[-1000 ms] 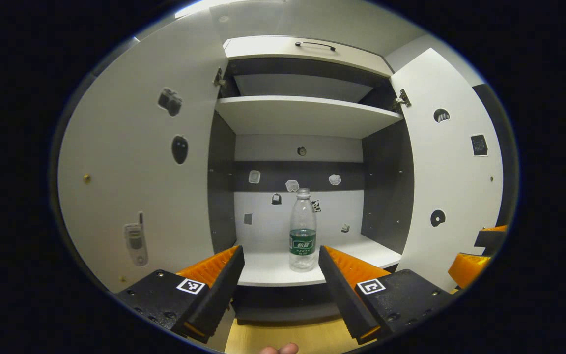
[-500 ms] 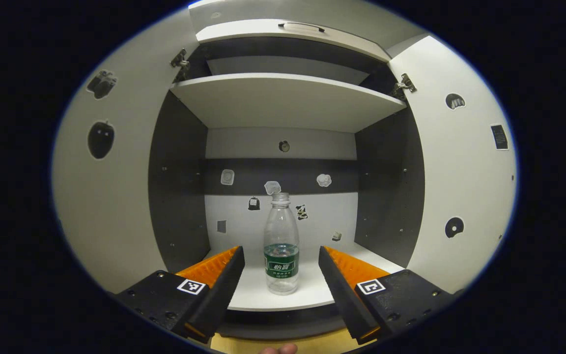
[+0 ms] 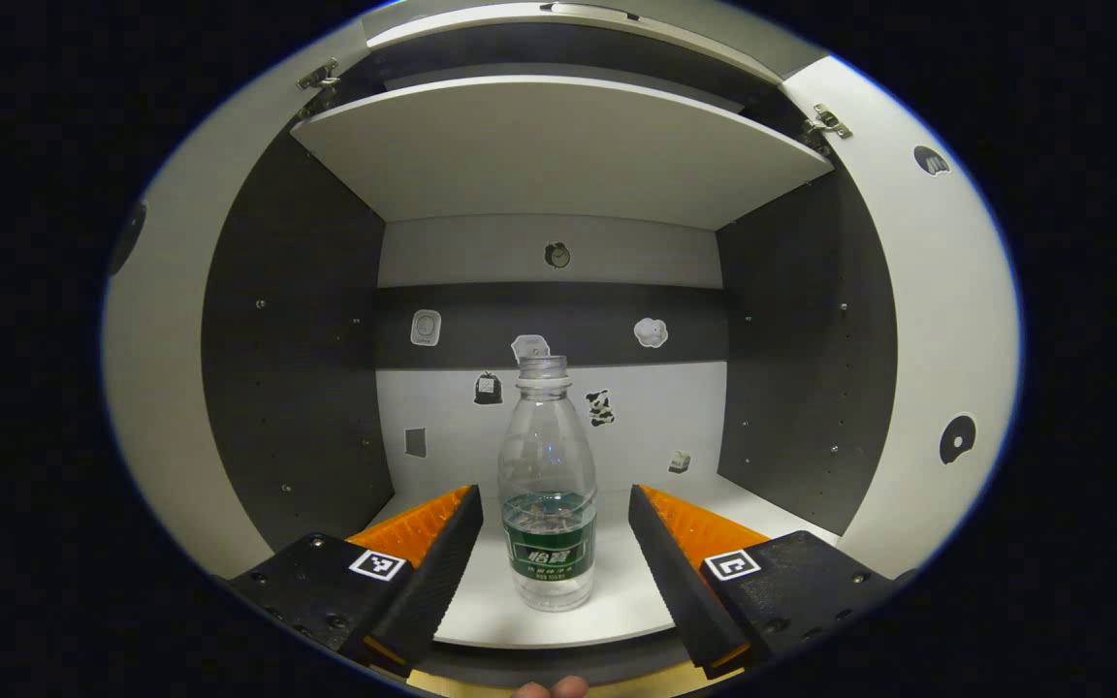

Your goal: Grasp the bottle in the cabinet with the left hand and place it on the coaster, then close the right door with the right hand and the left door with the left hand.

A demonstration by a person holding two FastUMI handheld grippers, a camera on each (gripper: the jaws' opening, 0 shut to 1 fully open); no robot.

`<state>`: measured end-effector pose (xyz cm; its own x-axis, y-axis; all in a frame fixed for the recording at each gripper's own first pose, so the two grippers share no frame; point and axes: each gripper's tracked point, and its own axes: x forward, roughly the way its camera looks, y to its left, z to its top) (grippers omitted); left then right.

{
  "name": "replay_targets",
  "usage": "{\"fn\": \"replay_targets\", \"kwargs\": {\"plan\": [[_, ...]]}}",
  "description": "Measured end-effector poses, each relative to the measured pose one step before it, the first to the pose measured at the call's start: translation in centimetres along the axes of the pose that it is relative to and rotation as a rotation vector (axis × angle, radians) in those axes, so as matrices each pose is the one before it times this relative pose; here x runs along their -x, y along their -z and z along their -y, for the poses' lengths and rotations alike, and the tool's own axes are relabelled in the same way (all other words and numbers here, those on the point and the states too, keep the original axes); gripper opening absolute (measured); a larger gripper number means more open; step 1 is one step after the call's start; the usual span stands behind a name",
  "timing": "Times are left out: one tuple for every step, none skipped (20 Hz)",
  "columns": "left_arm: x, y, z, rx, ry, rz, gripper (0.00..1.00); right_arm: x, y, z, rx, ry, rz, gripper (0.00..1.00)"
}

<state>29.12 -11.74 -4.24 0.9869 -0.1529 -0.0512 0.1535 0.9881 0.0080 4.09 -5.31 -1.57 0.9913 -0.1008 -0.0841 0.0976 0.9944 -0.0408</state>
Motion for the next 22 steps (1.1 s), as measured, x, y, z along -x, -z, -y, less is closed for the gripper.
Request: {"fn": "replay_targets", "kwargs": {"plan": [[-0.492, 0.310, -0.045, 0.00465, -0.00109, -0.00757, 0.96, -0.105, 0.102, 0.098, -0.00157, 0.00150, -0.00298, 0.97], [-0.514, 0.127, -0.064, 0.00350, 0.00067, -0.00450, 0.96, -0.064, -0.050, 0.037, -0.00249, 0.00000, -0.00135, 0.97], [-0.483, 0.189, -0.278, -0.00051, -0.00761, -0.00369, 0.96, -0.140, 0.059, 0.047, -0.00106, 0.00043, -0.00202, 1.00], [-0.527, 0.135, -0.108, -0.00020, 0.00041, -0.00254, 0.96, -0.120, 0.005, 0.069, 0.00123, 0.00146, -0.00219, 1.00], [-0.414, 0.084, -0.049, 0.00029, -0.00317, -0.00327, 0.96, -0.074, 0.067, 0.042, 0.00425, 0.00031, -0.00074, 1.00], [-0.565, 0.123, -0.035, -0.00150, 0.00147, -0.00458, 0.96, -0.109, 0.043, 0.095, 0.00489, 0.00329, -0.00287, 1.00], [-0.329, 0.179, -0.078, -0.00081, -0.00306, -0.00180, 0.96, -0.111, 0.149, 0.014, 0.00124, 0.00058, -0.00406, 1.00], [-0.422, 0.105, -0.048, -0.00066, -0.00213, -0.00405, 0.96, -0.107, 0.073, -0.055, -0.00302, -0.00151, -0.00389, 1.00], [-0.205, 0.227, 0.110, -0.00374, 0.00456, -0.00389, 0.96, -0.071, 0.065, 0.018, -0.00270, -0.00192, -0.00161, 1.00], [-0.180, 0.092, 0.062, 0.00137, 0.00122, -0.00235, 0.96, -0.017, 0.006, -0.031, -0.00014, 0.00034, -0.00038, 1.00], [-0.100, 0.198, 0.031, 0.00153, 0.00178, -0.00552, 0.93, -0.059, 0.060, 0.089, 0.00262, 0.00141, -0.00212, 1.00], [0.010, 0.026, -0.082, 0.00532, -0.00267, 0.00171, 0.90, -0.042, 0.033, -0.014, 0.00222, -0.00164, -0.00252, 1.00], [0.074, -0.203, -0.033, 0.00947, 0.00231, 0.00692, 0.85, 0.126, 0.055, 0.010, 0.00632, 0.00201, 0.00170, 1.00], [0.092, -0.040, 0.107, 0.00641, 0.00090, -0.00004, 0.83, 0.056, 0.024, 0.102, 0.00501, 0.00361, -0.00090, 0.97], [0.323, 0.026, -0.075, 0.00113, -0.00149, -0.00052, 0.82, 0.109, 0.176, -0.037, 0.00074, -0.00313, -0.00133, 1.00], [0.268, -0.165, -0.046, 0.00278, 0.00225, 0.00323, 0.82, 0.148, 0.051, -0.098, -0.00377, -0.00345, -0.00220, 1.00], [0.446, -0.268, 0.127, 0.00401, 0.00218, 0.00394, 0.82, 0.219, 0.025, 0.006, -0.00436, -0.00289, 0.00098, 1.00], [0.576, -0.316, 0.014, 0.00017, 0.00184, 0.00466, 0.81, 0.154, -0.057, 0.054, -0.00378, 0.00016, 0.00241, 1.00], [0.758, -0.278, -0.016, 0.00039, -0.00096, 0.00886, 0.82, 0.187, 0.026, 0.067, -0.00354, -0.00161, 0.00323, 1.00], [0.913, -0.429, 0.041, -0.00183, 0.00263, 0.00757, 0.82, 0.176, 0.007, 0.040, -0.00406, -0.00178, 0.00104, 1.00], [0.989, -0.184, 0.081, 0.00129, 0.00302, 0.00822, 0.82, 0.290, 0.092, 0.075, -0.00254, -0.00306, 0.00040, 1.00], [1.167, -0.262, 0.159, 0.00153, 0.00444, 0.00976, 0.82, 0.274, 0.065, 0.082, -0.00308, -0.00179, 0.00072, 1.00]]}}
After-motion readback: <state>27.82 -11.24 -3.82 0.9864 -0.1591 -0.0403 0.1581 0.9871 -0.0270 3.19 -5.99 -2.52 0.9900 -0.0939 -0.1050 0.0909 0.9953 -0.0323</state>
